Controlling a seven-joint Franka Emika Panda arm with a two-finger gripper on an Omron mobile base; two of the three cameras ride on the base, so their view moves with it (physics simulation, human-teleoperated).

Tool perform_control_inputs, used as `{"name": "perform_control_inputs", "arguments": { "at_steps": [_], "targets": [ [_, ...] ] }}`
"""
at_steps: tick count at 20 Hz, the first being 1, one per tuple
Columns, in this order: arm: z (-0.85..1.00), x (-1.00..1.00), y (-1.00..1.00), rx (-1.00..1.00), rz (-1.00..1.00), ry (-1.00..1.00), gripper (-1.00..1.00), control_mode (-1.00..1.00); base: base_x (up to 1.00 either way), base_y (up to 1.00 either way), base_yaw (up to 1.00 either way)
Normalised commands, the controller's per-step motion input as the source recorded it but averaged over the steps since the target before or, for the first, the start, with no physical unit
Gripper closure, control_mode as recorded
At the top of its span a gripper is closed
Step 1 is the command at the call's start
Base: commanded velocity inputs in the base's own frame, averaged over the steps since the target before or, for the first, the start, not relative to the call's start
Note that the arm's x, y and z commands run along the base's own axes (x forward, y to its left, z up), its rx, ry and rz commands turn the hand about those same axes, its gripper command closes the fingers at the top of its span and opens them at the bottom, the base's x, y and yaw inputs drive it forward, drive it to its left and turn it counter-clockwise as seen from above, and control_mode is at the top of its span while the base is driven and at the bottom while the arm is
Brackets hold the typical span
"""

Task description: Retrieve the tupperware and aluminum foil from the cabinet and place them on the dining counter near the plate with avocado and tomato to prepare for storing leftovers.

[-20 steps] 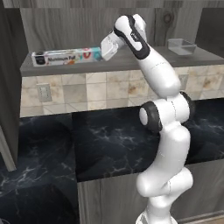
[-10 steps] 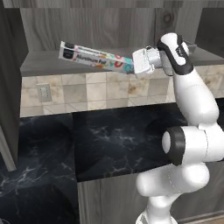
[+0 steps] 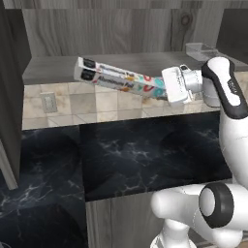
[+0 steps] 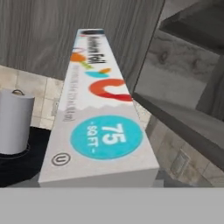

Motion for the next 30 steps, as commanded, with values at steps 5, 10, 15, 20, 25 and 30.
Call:
{"name": "perform_control_inputs", "arguments": {
  "at_steps": [5,10,15,20,25,30],
  "targets": [
    [-0.28,-0.96,-0.31,-0.25,0.13,0.24,1.0,-1.0,0.0,0.0,0.0],
    [-0.51,-0.65,-0.39,-0.36,0.02,0.39,1.0,-1.0,0.0,0.0,0.0],
    [-0.55,-0.3,-0.54,-0.28,-0.21,0.29,1.0,-1.0,0.0,0.0,0.0],
    [-0.44,-0.19,-0.42,-0.24,-0.34,0.22,1.0,-1.0,0.0,0.0,0.0],
    [-0.02,-0.01,0.0,-0.12,-0.32,0.11,1.0,-1.0,0.0,0.0,0.0],
    [0.0,0.0,0.0,-0.05,-0.18,0.03,1.0,-1.0,0.0,0.0,0.0]
  ]
}}
